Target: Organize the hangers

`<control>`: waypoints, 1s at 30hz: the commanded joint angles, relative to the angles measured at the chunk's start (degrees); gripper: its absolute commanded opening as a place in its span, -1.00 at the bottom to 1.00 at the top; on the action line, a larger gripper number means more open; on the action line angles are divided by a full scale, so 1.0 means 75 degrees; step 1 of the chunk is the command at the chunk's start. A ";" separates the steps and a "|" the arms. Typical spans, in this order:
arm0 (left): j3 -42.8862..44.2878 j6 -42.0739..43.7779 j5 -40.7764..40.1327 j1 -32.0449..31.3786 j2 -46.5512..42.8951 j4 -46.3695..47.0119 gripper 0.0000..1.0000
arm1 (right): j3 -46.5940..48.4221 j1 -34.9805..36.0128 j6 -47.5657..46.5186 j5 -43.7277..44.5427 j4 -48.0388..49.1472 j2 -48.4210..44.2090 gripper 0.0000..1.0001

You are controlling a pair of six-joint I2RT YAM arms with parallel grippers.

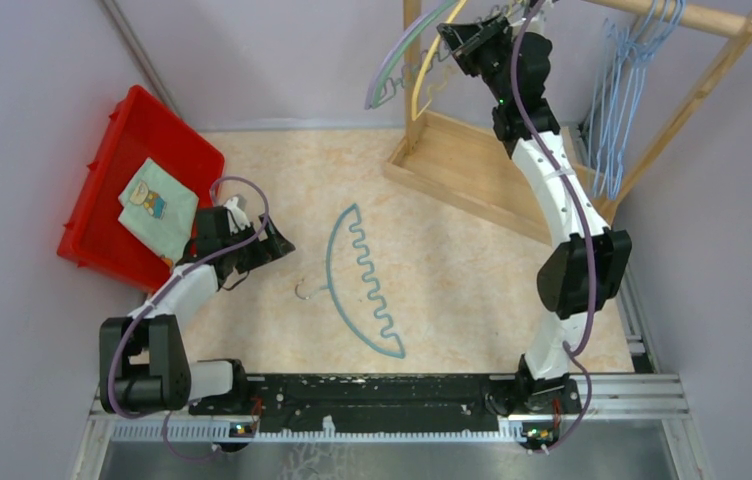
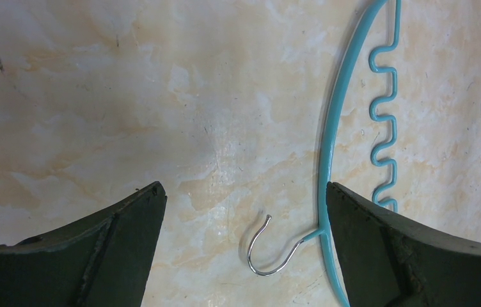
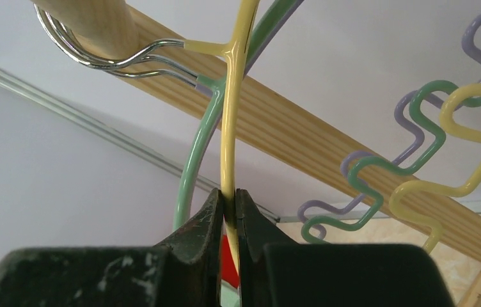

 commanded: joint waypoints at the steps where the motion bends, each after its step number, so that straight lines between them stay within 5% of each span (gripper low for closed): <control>1: 0.0076 0.0124 -0.0020 0.0055 -0.0184 0.0008 0.99 | -0.0577 0.0055 -0.0165 -0.0050 -0.0975 -0.0304 -0.73; 13: 0.0044 0.0123 -0.0042 0.0051 -0.0284 0.0007 0.99 | -0.1310 0.0087 -0.1348 0.0824 -0.1766 -0.2146 0.49; 23: 0.0067 0.0129 -0.0116 0.0054 -0.0188 0.0048 0.99 | -0.2342 0.0377 -0.2503 0.1181 -0.2750 -0.4074 0.55; 30: 0.0079 0.0122 -0.0159 0.0050 -0.0116 0.0057 0.99 | -0.2720 0.3219 -0.4733 0.3184 -0.4922 -0.4581 0.46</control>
